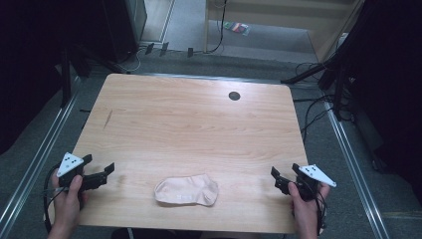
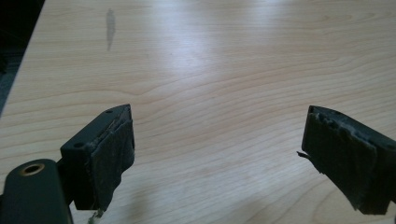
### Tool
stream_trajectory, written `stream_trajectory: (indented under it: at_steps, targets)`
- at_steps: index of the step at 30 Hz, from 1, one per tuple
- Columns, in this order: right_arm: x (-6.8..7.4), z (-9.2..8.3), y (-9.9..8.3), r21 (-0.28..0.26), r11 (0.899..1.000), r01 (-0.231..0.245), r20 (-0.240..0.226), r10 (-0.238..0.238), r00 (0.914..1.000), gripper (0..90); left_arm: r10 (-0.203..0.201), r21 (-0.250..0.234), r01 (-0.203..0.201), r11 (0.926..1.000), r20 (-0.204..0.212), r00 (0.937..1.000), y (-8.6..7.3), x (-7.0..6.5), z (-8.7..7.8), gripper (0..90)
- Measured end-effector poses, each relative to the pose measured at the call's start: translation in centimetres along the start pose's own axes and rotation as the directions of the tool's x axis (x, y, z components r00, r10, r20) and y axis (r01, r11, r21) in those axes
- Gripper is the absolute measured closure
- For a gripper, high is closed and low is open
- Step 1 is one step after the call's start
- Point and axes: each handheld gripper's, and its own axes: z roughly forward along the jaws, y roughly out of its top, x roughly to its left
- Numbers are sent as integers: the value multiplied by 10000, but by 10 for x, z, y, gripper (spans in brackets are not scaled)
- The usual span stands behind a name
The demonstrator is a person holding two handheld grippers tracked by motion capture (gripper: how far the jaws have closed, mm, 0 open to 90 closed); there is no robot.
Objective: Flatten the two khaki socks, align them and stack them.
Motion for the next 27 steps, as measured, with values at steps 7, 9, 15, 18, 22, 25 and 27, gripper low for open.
stream_trajectory:
  at_steps: [7, 9, 15, 18, 22, 25, 27]
  targets:
    - [-10, -11, -13, 251, 9991, 332, -22, -332, 9994, 146, -64, -68, 60, 10000, -613, 9981, -3, 19, -7, 100]
    - [-11, -12, -14, 268, 9989, 392, 5, -393, 9992, 145, -66, -172, 53, 9998, -758, 9971, -4, 21, -8, 101]
    - [-18, -19, -17, 205, 9991, 367, 1, -367, 9993, 142, -393, -547, 345, 9979, -890, 9953, -6, 24, -11, 131]
    - [-20, -18, -16, 329, 9992, 230, 50, -231, 9997, 143, -258, -431, 228, 9988, -716, 9971, -6, 22, -10, 131]
    - [-18, -17, -16, 447, 9986, 283, 123, -289, 9995, 143, -308, -319, 287, 9991, -680, 9972, -5, 22, -8, 131]
    - [-18, -17, -17, 471, 9984, 325, 151, -333, 9993, 143, -369, -189, 358, 9992, -607, 9975, -4, 23, -7, 131]
    - [-17, -17, -17, 495, 9982, 326, 213, -337, 9992, 140, -390, -147, 381, 9992, -631, 9972, -4, 24, -7, 130]
